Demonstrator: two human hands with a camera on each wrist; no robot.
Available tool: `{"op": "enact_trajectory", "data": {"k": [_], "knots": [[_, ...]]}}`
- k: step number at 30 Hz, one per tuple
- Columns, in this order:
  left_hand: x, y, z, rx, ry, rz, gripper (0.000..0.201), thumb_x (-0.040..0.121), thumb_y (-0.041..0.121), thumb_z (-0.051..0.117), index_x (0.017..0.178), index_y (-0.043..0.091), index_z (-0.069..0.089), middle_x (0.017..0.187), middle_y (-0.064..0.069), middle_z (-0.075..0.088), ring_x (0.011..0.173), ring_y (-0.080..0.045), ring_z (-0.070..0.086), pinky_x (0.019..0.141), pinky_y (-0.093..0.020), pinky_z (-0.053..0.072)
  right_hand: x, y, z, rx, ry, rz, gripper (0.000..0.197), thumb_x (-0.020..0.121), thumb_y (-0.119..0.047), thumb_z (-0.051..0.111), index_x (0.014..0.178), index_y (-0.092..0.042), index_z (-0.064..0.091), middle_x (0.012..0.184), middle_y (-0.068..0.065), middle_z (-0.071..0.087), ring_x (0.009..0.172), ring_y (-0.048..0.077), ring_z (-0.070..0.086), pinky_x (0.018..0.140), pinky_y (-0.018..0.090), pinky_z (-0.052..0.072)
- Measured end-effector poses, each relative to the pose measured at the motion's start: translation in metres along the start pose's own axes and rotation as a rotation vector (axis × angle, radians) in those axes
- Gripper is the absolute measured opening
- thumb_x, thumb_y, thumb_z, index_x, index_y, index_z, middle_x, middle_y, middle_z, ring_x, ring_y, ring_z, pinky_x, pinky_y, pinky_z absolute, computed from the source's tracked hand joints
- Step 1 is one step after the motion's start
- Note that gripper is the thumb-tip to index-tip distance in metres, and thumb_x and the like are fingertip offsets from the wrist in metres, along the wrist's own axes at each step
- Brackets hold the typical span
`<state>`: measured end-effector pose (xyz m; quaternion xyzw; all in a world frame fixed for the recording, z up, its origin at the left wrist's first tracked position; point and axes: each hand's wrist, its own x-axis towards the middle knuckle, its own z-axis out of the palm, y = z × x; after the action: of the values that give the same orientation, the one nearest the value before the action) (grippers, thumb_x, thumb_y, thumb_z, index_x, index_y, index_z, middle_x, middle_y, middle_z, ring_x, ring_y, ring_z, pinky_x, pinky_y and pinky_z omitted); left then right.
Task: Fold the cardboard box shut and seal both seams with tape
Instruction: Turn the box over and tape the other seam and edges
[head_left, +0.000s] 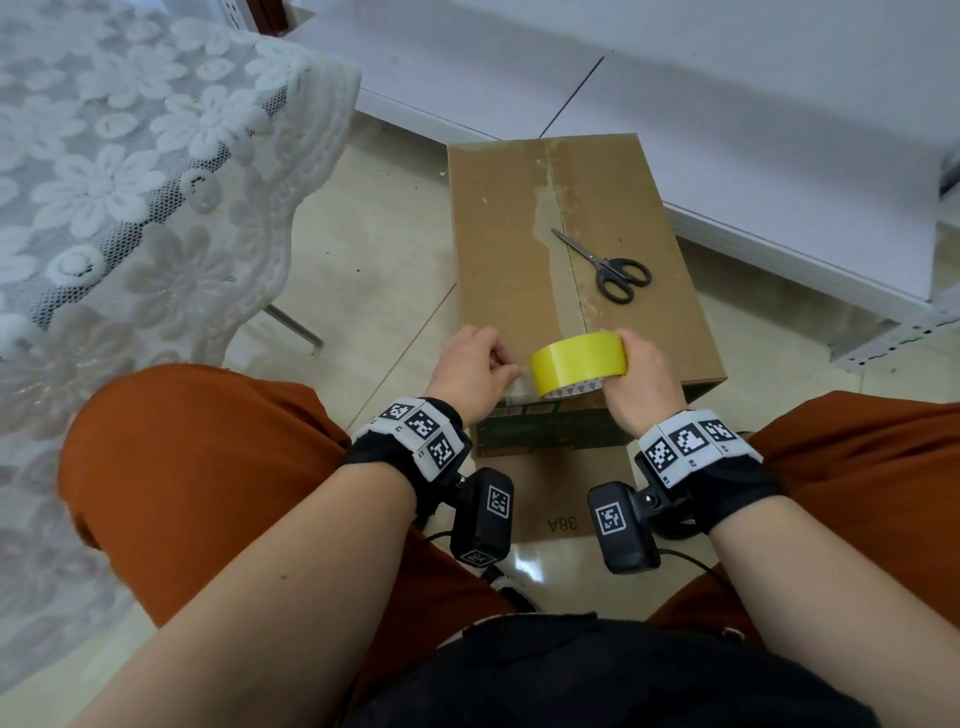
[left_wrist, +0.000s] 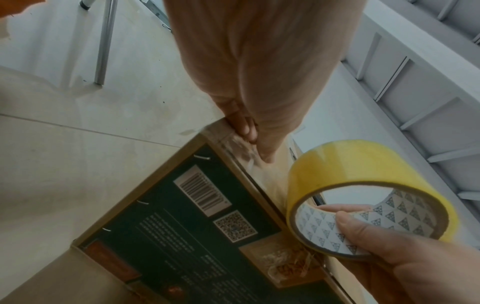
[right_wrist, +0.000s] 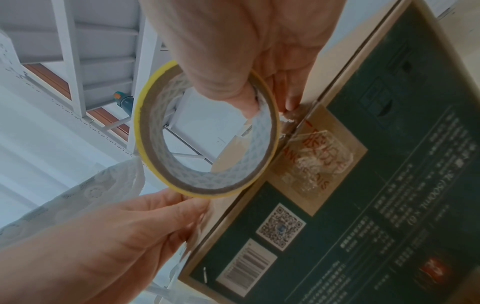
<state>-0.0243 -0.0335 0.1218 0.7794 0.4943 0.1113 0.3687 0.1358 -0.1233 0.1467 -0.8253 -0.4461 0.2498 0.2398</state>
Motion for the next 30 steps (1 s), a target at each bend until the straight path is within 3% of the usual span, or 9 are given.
{"op": "enact_trajectory", "data": {"k": [2,9,19,26,30], "knots": [[-0.001,0.000,0.000,-0.001,0.002,-0.006,0.010,0.090,0.020,0.063,0.086,0.019,0.053,0.095,0.002,0.045,0.081,-0.011,0.046,0.075,-0.021,0.038,0.000,-0.001,-0.004,-0.010,0.005,0.000,0.016,0.090,-0.001,0.050,0.103,-0.009,0.055,0.097,0.009,0.058,0.085,0.021,0.050,0.073,0.030,0.037],[0.000,0.004,-0.002,-0.006,-0.015,-0.045,0.012,0.089,0.019,0.063,0.085,0.020,0.052,0.096,0.002,0.046,0.082,-0.012,0.046,0.075,-0.022,0.037,0.000,-0.003,-0.006,-0.025,-0.004,0.002,0.019,0.090,0.000,0.051,0.106,-0.008,0.054,0.093,0.003,0.052,0.087,0.019,0.049,0.074,0.030,0.036],[0.003,0.005,-0.002,0.000,-0.024,-0.066,0.012,0.088,0.019,0.065,0.082,0.019,0.055,0.097,0.002,0.046,0.085,-0.013,0.048,0.077,-0.024,0.041,0.004,0.001,-0.017,-0.007,0.029,-0.002,0.024,0.088,0.007,0.045,0.104,-0.007,0.054,0.090,0.005,0.053,0.084,0.021,0.049,0.071,0.030,0.035],[0.002,0.010,0.004,0.062,-0.031,-0.089,0.011,0.086,0.025,0.067,0.081,0.022,0.058,0.100,0.001,0.041,0.102,-0.019,0.045,0.092,-0.033,0.045,0.005,0.004,-0.016,-0.036,0.058,-0.038,0.029,0.087,0.004,0.049,0.111,-0.010,0.057,0.093,0.002,0.054,0.086,0.018,0.048,0.073,0.029,0.035],[0.002,0.012,0.009,0.091,-0.022,-0.100,0.012,0.085,0.030,0.068,0.080,0.026,0.058,0.102,0.000,0.039,0.108,-0.021,0.042,0.094,-0.037,0.044,0.006,0.014,-0.006,0.021,0.165,-0.002,0.025,0.087,-0.007,0.057,0.111,-0.011,0.056,0.107,0.003,0.055,0.107,0.022,0.047,0.083,0.028,0.036]]}}
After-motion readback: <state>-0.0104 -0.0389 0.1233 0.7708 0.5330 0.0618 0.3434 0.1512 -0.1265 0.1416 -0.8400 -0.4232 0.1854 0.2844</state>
